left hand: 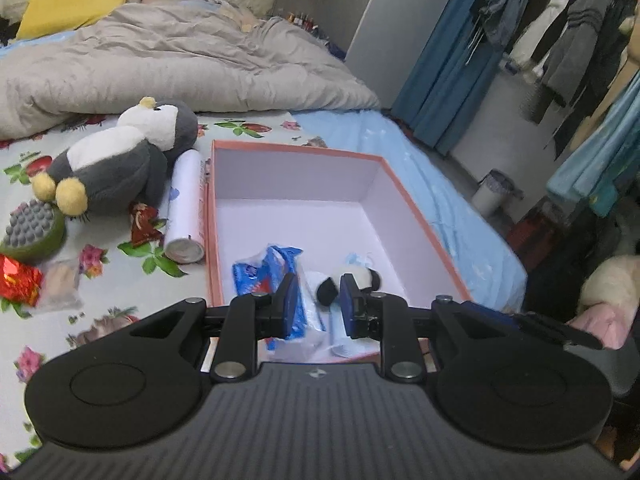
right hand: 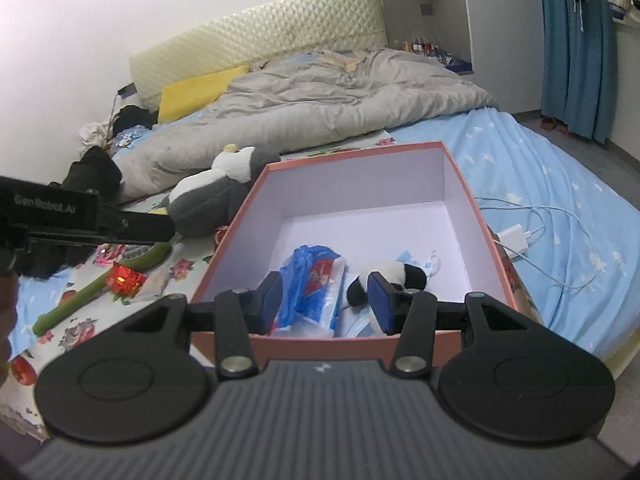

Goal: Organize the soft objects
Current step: 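Withdraw both tools from the box toward the red candy wrapper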

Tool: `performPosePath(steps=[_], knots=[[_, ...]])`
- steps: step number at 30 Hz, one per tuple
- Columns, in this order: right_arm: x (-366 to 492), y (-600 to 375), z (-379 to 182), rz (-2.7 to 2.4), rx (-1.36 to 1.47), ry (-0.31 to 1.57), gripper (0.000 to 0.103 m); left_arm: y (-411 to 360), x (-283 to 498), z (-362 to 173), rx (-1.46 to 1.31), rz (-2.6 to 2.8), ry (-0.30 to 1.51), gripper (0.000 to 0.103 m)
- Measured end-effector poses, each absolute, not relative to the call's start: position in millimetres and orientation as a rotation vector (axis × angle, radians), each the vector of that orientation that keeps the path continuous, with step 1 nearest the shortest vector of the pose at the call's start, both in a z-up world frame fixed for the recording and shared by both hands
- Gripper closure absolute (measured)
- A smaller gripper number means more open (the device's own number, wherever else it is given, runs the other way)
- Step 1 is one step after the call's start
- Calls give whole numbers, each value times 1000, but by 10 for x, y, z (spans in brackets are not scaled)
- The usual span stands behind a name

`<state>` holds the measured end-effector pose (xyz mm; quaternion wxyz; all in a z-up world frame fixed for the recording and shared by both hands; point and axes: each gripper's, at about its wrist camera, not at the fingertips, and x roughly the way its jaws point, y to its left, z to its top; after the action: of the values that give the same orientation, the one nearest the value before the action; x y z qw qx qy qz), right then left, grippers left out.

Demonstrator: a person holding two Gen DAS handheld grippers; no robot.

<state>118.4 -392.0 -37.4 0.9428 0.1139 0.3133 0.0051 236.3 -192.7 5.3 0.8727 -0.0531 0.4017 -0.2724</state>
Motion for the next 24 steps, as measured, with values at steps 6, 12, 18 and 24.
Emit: performPosePath(steps=[6,12,18,24], knots=[[1000,-3780,-373,33,240,612,53,-1769,2020,102,-125,-560,770,76],[855,-3601,-375,71,233,601,53,-1599,1742,126,-90,-539,726,76],[780,-3425,-369,83,213,583,53,-1393,1551,69,-87,-503,717,76],[731,-3236,-412,109,191,586,53,-1160,1378,-25,-92,-457,715,76]])
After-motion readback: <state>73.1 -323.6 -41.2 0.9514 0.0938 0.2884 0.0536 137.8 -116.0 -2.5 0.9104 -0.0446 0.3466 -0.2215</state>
